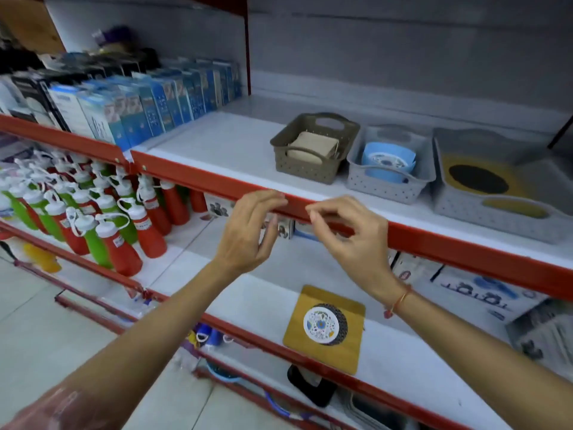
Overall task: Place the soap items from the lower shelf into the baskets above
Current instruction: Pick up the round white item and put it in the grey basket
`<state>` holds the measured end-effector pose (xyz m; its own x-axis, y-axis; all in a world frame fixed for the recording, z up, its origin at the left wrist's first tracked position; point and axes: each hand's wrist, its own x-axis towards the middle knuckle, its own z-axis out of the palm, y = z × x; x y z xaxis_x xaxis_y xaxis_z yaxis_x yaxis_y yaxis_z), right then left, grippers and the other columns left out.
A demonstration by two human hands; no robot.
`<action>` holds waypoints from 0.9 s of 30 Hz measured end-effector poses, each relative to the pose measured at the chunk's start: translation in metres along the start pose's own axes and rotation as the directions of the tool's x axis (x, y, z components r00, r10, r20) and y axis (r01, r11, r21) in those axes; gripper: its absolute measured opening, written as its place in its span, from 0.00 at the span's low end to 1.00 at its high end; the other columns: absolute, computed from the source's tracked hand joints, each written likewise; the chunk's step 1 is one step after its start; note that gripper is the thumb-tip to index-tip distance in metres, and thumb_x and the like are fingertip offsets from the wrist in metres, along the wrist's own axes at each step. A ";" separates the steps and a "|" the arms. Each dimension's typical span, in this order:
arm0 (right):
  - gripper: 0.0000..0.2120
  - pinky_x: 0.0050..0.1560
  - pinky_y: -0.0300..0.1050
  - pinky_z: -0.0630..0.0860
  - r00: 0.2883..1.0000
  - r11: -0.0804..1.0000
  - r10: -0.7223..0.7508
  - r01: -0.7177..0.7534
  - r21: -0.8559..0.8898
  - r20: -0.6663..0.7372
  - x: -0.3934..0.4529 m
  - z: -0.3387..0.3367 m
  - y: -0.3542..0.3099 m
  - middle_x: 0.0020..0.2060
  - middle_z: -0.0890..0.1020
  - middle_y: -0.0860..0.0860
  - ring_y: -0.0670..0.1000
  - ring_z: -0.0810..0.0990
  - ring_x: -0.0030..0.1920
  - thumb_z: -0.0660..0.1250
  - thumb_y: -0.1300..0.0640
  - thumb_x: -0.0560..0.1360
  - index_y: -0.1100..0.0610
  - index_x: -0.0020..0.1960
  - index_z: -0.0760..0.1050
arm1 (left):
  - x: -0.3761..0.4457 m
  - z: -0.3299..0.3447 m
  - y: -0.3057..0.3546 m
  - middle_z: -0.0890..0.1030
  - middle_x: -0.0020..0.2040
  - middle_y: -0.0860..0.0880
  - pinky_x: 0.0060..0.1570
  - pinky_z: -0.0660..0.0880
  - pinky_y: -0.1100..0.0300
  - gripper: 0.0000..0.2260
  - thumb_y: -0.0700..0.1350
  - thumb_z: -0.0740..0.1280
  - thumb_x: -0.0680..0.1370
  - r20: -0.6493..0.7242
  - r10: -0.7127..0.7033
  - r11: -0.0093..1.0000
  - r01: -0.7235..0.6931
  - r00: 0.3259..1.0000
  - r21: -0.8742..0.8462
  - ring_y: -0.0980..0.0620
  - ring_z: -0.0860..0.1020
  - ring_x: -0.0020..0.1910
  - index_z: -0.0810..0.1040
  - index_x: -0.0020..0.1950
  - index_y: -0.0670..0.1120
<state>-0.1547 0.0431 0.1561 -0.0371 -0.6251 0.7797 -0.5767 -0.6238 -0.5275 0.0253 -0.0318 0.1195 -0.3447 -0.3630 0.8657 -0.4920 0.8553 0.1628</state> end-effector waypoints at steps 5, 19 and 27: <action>0.05 0.47 0.46 0.81 0.962 0.977 0.150 -0.109 -0.181 0.229 -0.080 0.015 0.046 0.41 0.85 0.52 0.50 0.82 0.42 0.72 0.64 0.72 0.60 0.47 0.84 | -0.074 0.030 0.010 0.80 0.55 0.42 0.59 0.72 0.51 0.13 0.42 0.58 0.79 0.337 -0.121 0.991 0.132 0.934 -0.012 0.45 0.77 0.57 0.77 0.58 0.38; 0.45 0.73 0.42 0.59 0.291 0.700 0.714 -0.283 -0.656 0.636 -0.171 0.036 0.147 0.75 0.66 0.52 0.53 0.62 0.75 0.76 0.45 0.67 0.55 0.77 0.60 | -0.158 0.098 0.011 0.51 0.79 0.44 0.76 0.41 0.51 0.27 0.54 0.47 0.82 0.978 -0.179 0.984 0.020 0.111 0.178 0.51 0.48 0.78 0.50 0.77 0.39; 0.42 0.70 0.43 0.66 0.336 0.698 0.715 -0.289 -0.655 0.613 -0.172 0.035 0.143 0.70 0.70 0.52 0.53 0.66 0.71 0.76 0.48 0.65 0.53 0.75 0.62 | -0.161 0.096 0.013 0.50 0.79 0.42 0.76 0.42 0.52 0.28 0.55 0.46 0.82 0.981 -0.184 0.982 0.063 0.058 0.181 0.49 0.48 0.78 0.50 0.77 0.40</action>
<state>-0.2023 0.0448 -0.0655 0.0758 -0.9436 -0.3222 -0.9266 0.0527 -0.3724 -0.0026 0.0018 -0.0634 -0.7137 -0.5414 -0.4444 -0.6489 0.7499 0.1285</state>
